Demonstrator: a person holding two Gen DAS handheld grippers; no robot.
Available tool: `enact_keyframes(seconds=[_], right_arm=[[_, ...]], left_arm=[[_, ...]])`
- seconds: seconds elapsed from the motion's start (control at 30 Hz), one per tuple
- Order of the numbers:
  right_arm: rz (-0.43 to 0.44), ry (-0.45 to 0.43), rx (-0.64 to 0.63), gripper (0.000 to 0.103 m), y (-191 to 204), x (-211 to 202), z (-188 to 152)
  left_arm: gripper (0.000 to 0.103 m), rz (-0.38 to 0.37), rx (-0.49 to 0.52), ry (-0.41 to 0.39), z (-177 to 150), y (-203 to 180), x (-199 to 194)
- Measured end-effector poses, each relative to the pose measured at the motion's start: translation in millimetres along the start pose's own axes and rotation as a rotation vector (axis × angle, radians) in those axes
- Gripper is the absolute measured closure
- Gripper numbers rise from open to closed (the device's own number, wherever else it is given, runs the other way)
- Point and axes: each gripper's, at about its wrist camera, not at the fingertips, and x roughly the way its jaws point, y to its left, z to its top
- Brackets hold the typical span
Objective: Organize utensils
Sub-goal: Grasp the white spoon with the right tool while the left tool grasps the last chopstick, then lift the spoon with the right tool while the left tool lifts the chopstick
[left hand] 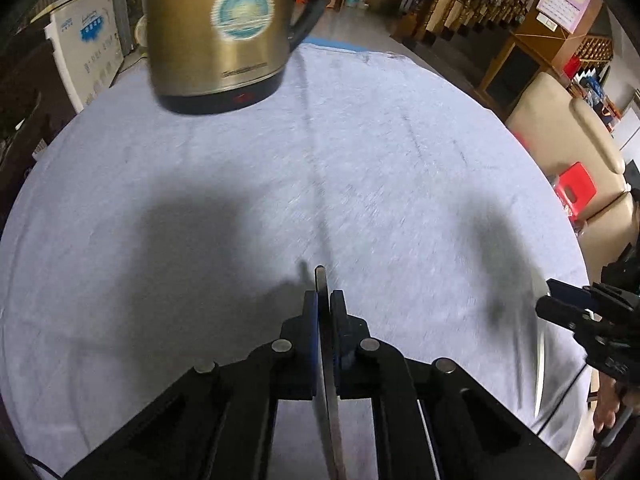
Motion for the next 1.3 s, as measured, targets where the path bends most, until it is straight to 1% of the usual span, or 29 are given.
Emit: enact_keyframes(seconds=[0.1,0.2,0.3,0.33,0.37,0.4,0.43,0.47,0.5,0.53,0.57,0.6,0.63,0.67,0.7,0.73,0.8,0.87,1.0,1.07,1.13,1.2,1.27,1.3], right_arm=[[-0.031,0.077,0.001,0.070,1.2,12.0,-7.7],[-0.055,0.119,-0.004,0.069,5.8,18.1,-10.6],[-0.080,0.156,-0.001,0.068,9.0,22.1,-8.6],[-0.083,0.173,0.003,0.064,8.8,23.9,-6.7],[-0.085,0.183,0.006,0.057,8.4,24.6,-4.2],[-0.100,0.198,0.011,0.052,7.6,26.0,-1.3],[-0.119,0.214,0.015,0.044,6.9,28.0,1.9],[-0.134,0.232,0.018,0.044,6.6,29.9,4.1],[-0.139,0.239,0.020,0.044,6.5,30.9,6.4],[-0.150,0.239,0.021,0.044,7.9,31.8,7.9],[-0.166,0.243,0.015,0.044,10.7,33.3,8.4],[-0.185,0.247,0.004,0.049,13.9,34.6,9.3],[-0.203,0.245,-0.006,0.059,19.8,36.4,10.5],[-0.194,0.241,-0.006,0.066,23.3,35.6,10.9],[-0.194,0.242,-0.004,0.069,27.6,36.1,9.9],[-0.184,0.242,0.009,0.069,28.0,35.9,9.8],[-0.160,0.224,0.038,0.069,25.8,31.6,8.0],[-0.132,0.196,0.058,0.069,23.2,22.3,5.1],[-0.084,0.078,0.080,0.069,24.0,-12.2,-3.8],[-0.066,-0.007,0.091,0.069,27.4,-35.1,-10.0],[-0.056,-0.081,0.097,0.069,29.2,-57.5,-19.2],[-0.067,-0.158,0.093,0.069,26.2,-80.9,-30.3],[-0.079,-0.238,0.085,0.069,27.0,-101.3,-42.4],[-0.078,-0.289,0.084,0.069,30.8,-115.7,-52.4]], left_arm=[[0.098,0.014,-0.019,0.034,-14.3,11.1,-3.1],[0.098,0.026,-0.026,0.058,-24.2,15.0,-2.6],[0.098,0.030,-0.035,0.085,-25.6,17.2,1.0],[0.098,0.032,-0.039,0.089,-23.4,17.5,2.8],[0.098,0.033,-0.040,0.098,-22.0,17.4,3.3],[0.094,0.031,-0.039,0.103,-20.0,17.0,4.7],[0.086,0.025,-0.038,0.111,-16.4,16.1,6.6],[0.081,0.015,-0.041,0.117,-12.2,15.0,9.2],[0.070,0.006,-0.047,0.121,-8.7,14.2,10.7],[0.066,0.005,-0.047,0.122,-5.1,12.8,12.6],[0.066,0.016,-0.041,0.119,-2.8,10.5,14.3],[0.066,0.025,-0.034,0.115,-1.0,8.2,15.7],[0.066,0.032,-0.029,0.109,-0.3,6.6,16.4],[0.066,0.035,-0.028,0.103,0.9,4.7,17.4],[0.077,0.041,-0.030,0.096,0.6,4.8,16.4],[0.098,0.052,-0.031,0.094,-0.5,5.0,15.0],[0.098,0.035,-0.051,0.094,-3.6,9.4,13.0],[0.098,0.051,-0.069,0.078,-8.6,15.0,7.2],[0.098,0.047,-0.120,0.005,-22.3,28.1,-22.2],[0.098,0.043,-0.137,-0.049,-27.2,30.0,-43.8],[0.098,0.047,-0.132,-0.114,-37.7,28.2,-71.3],[0.098,0.060,-0.123,-0.176,-47.5,21.6,-98.7],[0.098,0.052,-0.128,-0.255,-63.2,19.2,-132.2],[0.098,0.051,-0.130,-0.281,-67.8,19.1,-143.5]])
